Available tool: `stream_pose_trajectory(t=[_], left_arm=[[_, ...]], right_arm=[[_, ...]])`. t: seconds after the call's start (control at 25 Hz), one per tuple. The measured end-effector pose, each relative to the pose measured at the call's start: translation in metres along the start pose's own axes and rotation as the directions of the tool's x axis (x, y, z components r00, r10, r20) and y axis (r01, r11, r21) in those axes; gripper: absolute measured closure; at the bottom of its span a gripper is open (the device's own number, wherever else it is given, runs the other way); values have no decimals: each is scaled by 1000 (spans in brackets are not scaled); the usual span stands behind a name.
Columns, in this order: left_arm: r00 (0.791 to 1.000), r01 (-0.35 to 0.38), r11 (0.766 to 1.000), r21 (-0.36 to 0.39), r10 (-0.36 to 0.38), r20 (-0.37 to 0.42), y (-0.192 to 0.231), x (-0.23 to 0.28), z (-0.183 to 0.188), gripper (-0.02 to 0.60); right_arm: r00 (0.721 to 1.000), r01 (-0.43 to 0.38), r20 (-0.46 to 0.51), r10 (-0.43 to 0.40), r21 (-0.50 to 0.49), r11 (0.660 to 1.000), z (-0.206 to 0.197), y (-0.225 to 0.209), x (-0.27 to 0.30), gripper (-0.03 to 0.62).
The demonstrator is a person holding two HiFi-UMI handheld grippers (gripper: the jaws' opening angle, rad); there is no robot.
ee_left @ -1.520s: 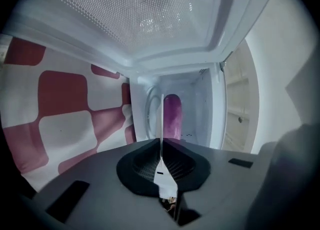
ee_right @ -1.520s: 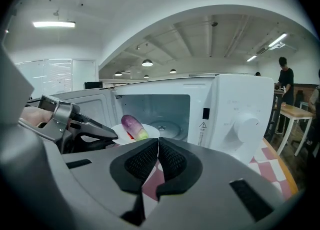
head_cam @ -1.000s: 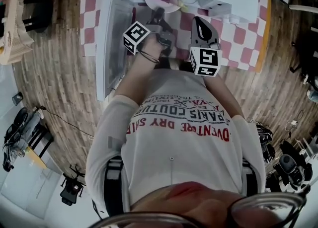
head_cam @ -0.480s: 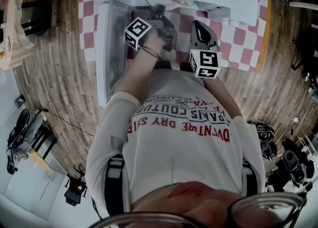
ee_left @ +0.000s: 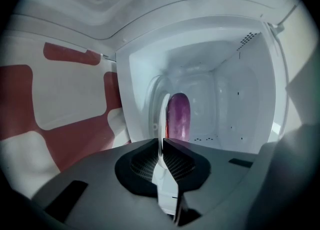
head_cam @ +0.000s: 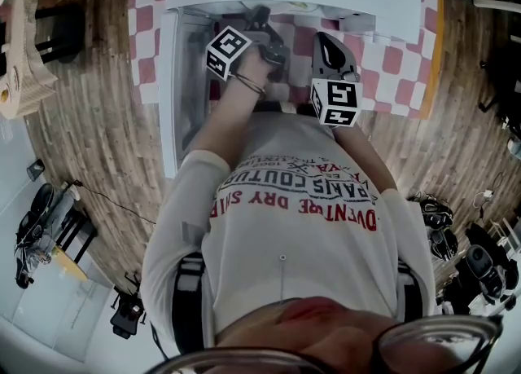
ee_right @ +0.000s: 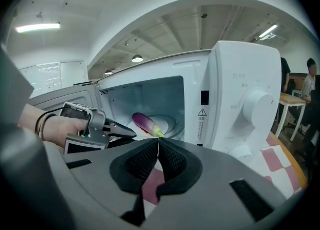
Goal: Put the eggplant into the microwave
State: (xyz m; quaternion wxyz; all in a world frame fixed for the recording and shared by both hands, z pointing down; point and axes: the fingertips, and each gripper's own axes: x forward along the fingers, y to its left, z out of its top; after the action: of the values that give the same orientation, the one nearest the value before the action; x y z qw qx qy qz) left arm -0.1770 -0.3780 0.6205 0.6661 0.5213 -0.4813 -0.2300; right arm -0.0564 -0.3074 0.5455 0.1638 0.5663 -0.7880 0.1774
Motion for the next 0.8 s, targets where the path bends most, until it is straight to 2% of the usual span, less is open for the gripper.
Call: stream_pose_trajectory(t=[0.16, 0.2, 0.28, 0.36, 0.56, 0.64, 0.72, 0.8], left_arm=[[1000, -12, 1000, 27, 12, 9, -2, -2, -1, 545], [1000, -15, 999, 39, 15, 11, -2, -3, -2, 522], [1000, -6, 998, 58, 5, 10, -6, -4, -4, 363], [1000, 6, 998, 61, -6, 2, -7, -4, -6, 323], [1000, -4, 998, 64, 4, -4, -4, -8, -8, 305], [1000, -15, 996, 91, 16, -7, -4, -12, -10, 305], [999, -35, 988, 151, 36, -3, -5, -19, -10, 305], [998, -54, 966, 254, 55, 3, -8, -31, -9, 307]], right_arm=[[1000, -3, -3, 3, -3, 1000, -1, 0, 0, 568], [1000, -4, -4, 4, -4, 1000, -1, 0, 0, 568], [1000, -8, -3, 8, -7, 1000, 0, 1, -1, 568], [1000, -11, -3, 11, -8, 1000, 0, 1, -1, 568], [1000, -19, -5, 19, -12, 1000, -1, 3, -5, 568], [1000, -23, -2, 23, -14, 1000, 0, 4, -6, 568], [1000, -27, 3, 27, -18, 999, 2, 5, -8, 568], [999, -32, 10, 32, -24, 999, 4, 7, -10, 568]])
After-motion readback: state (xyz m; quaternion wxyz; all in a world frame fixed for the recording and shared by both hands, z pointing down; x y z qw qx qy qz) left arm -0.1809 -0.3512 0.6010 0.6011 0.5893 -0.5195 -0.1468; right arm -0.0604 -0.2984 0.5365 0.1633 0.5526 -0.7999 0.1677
